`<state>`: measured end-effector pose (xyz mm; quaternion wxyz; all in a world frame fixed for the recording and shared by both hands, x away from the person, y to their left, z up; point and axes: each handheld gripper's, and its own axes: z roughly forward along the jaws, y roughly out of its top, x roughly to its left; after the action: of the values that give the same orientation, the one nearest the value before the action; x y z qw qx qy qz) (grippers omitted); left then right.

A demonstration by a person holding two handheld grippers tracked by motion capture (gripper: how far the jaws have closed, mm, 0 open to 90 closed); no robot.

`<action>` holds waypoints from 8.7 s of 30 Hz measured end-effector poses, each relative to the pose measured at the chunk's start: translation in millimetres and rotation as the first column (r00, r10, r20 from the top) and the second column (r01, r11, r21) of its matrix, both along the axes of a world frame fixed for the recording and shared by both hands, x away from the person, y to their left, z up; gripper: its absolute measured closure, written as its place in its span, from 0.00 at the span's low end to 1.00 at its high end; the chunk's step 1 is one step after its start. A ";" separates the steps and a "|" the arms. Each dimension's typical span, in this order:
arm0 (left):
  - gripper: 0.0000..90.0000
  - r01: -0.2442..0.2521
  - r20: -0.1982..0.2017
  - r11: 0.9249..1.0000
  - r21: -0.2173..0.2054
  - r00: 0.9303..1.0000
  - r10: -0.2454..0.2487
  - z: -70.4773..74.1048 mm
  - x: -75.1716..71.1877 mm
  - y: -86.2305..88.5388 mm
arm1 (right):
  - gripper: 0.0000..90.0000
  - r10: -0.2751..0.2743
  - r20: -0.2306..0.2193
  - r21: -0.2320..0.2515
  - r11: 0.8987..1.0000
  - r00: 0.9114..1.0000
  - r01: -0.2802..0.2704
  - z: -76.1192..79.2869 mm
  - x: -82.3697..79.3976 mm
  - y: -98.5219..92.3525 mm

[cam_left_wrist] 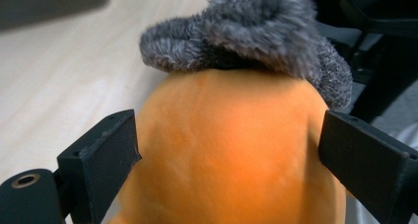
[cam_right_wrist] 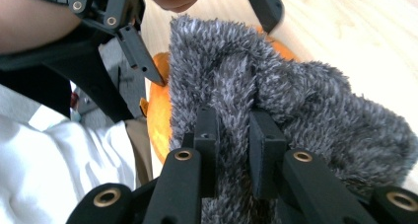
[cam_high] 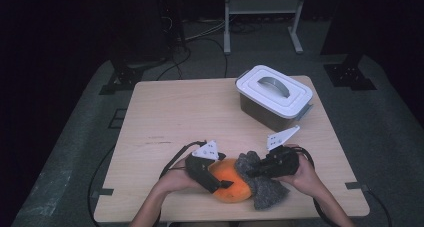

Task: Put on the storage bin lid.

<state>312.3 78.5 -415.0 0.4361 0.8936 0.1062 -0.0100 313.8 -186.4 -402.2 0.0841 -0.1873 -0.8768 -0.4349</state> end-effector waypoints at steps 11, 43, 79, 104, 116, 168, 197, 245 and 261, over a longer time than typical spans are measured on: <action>0.31 0.047 0.061 0.999 0.019 0.997 -0.048 -2.8 -9.9 -3.9 | 0.85 -0.020 -0.012 -0.038 0.999 1.000 0.019 -7.7 -9.6 -21.7; 0.19 0.047 0.071 0.999 -0.001 0.996 -0.047 -4.0 -10.7 -3.7 | 0.81 -0.366 -0.060 -0.189 0.918 0.929 0.350 -35.5 -3.4 -153.6; 0.10 0.047 0.080 0.998 -0.052 0.996 -0.043 13.6 -7.1 12.5 | 0.42 -0.328 0.037 -0.030 0.944 0.944 0.329 18.9 34.7 -110.8; 0.10 0.028 0.084 0.998 -0.063 0.996 -0.023 15.5 -4.4 23.4 | 0.39 -0.345 0.193 -0.005 0.936 0.918 0.353 75.9 102.6 -74.1; 0.10 0.011 0.090 0.998 -0.061 0.996 -0.006 16.5 -4.0 29.2 | 0.36 -0.440 0.222 0.046 0.896 0.870 0.441 80.3 135.2 -90.2; 0.04 -0.233 0.172 0.958 -0.165 0.950 0.260 4.8 -15.2 94.1 | 0.54 -0.523 0.177 -0.022 0.845 0.833 0.535 49.8 216.0 -75.2; 0.03 -0.286 0.163 0.939 -0.193 0.934 0.318 -0.5 -20.0 111.9 | 0.75 -0.442 0.145 -0.027 0.892 0.885 0.450 50.4 211.5 -64.1; 0.03 -0.287 0.161 0.938 -0.192 0.934 0.319 -1.3 -23.9 118.2 | 0.75 -0.006 0.154 -0.097 0.995 0.988 0.021 57.6 165.5 52.7; 0.03 -0.292 0.159 0.938 -0.187 0.933 0.323 -3.0 -23.3 118.5 | 0.75 0.058 0.156 -0.105 0.994 0.986 -0.041 58.2 156.3 70.8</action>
<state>289.0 197.0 -418.0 0.5105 0.8248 0.2025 0.1341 470.1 -115.6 -344.0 0.0152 -0.1343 -0.9061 -0.4010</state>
